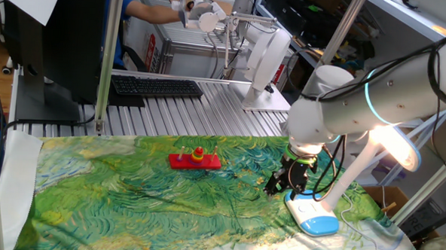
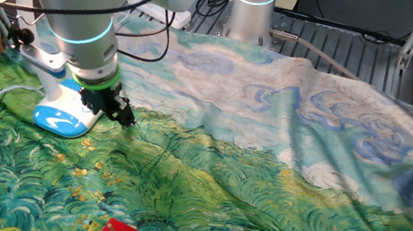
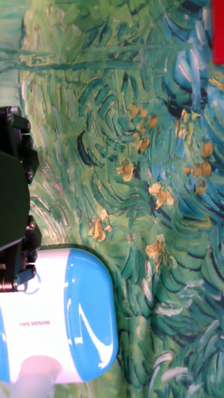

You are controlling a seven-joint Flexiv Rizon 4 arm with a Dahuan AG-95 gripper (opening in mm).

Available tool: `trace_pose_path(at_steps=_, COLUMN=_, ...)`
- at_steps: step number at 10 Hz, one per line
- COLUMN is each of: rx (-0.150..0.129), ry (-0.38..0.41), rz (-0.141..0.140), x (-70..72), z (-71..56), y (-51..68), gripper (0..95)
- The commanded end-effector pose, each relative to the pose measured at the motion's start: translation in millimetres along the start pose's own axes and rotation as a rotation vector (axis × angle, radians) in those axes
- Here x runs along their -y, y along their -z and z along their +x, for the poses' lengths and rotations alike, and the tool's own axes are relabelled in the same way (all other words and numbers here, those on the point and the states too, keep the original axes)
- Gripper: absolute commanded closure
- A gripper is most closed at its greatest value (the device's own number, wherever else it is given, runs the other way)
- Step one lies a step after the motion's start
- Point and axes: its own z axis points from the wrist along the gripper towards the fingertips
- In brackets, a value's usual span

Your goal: Turn off the desk lamp by pressing the button

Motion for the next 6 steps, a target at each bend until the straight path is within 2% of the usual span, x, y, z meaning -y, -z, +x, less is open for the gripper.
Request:
trace_pose_path(at_steps=1, rx=0.002, ry=-0.006, rz=0.012, x=0.4, z=6.9, y=3.6, gripper=19.0)
trace_pose_path(at_steps=6, rx=0.007, ry=-0.014, rz=0.008, x=1.1, z=7.3, y=3.8, gripper=19.0)
